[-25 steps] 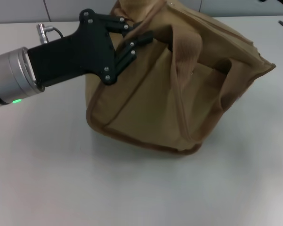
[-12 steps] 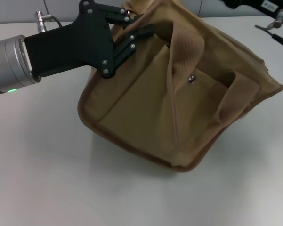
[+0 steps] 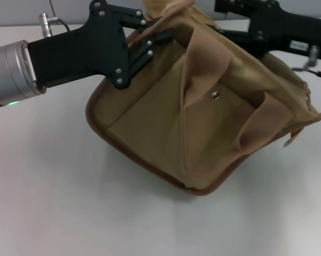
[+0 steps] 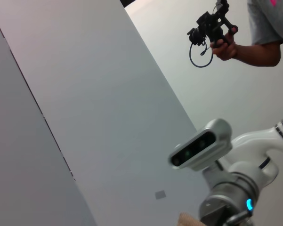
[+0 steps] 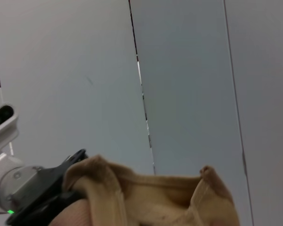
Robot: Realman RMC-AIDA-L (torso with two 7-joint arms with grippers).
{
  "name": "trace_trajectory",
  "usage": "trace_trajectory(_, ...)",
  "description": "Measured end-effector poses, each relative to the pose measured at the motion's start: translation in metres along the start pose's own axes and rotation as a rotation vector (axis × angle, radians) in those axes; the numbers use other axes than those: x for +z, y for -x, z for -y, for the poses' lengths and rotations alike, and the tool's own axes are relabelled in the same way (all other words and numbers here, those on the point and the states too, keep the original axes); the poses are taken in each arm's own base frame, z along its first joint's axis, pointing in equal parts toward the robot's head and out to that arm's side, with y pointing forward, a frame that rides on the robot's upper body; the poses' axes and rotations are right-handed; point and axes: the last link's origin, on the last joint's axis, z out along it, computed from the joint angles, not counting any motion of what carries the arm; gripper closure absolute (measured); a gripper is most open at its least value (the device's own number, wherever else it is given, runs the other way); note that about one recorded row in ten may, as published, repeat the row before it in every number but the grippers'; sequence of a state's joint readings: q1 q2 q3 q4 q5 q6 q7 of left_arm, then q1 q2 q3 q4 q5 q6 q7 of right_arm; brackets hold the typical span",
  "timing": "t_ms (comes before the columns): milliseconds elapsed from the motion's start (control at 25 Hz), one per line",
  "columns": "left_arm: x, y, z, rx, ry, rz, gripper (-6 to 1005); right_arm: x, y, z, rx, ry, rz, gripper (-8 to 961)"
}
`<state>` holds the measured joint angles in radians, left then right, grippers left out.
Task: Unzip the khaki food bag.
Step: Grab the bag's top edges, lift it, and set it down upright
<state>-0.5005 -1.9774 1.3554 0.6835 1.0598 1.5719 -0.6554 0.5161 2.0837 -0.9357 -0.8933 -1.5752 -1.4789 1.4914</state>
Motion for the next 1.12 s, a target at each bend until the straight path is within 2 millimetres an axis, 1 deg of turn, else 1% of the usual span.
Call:
trace_trajectory(240, 0.001, -0.001, 0.0, 0.001, 0.0, -0.003, 913, -0.034, -0.009, -0.015, 0.03, 0.019, -0.044, 109)
trace_trajectory(360, 0.002, -0.002, 0.001, 0.004, 0.006, -0.009, 913, -0.048, -0.009, -0.017, 0.027, -0.02, 0.031, 109)
trace_trajectory(440, 0.002, -0.002, 0.001, 0.005, 0.009, -0.011, 913, -0.05, -0.003, -0.015, 0.024, -0.033, 0.098, 109)
trace_trajectory(520, 0.003, -0.002, 0.001, 0.009, 0.017, -0.012, 913, -0.044, 0.003, -0.011, 0.02, -0.039, 0.126, 109)
trace_trajectory(720, 0.004, -0.002, -0.001, 0.013, 0.035, -0.009, 914, -0.017, 0.022, 0.003, 0.002, -0.045, 0.11, 109)
trace_trajectory(960, 0.004, -0.003, -0.001, 0.017, 0.041, -0.013, 913, 0.014, 0.036, 0.009, -0.005, 0.001, -0.022, 109)
trace_trajectory(1120, 0.004, -0.003, -0.001, 0.02, 0.042, -0.013, 913, 0.024, 0.042, 0.008, 0.012, 0.04, -0.146, 109)
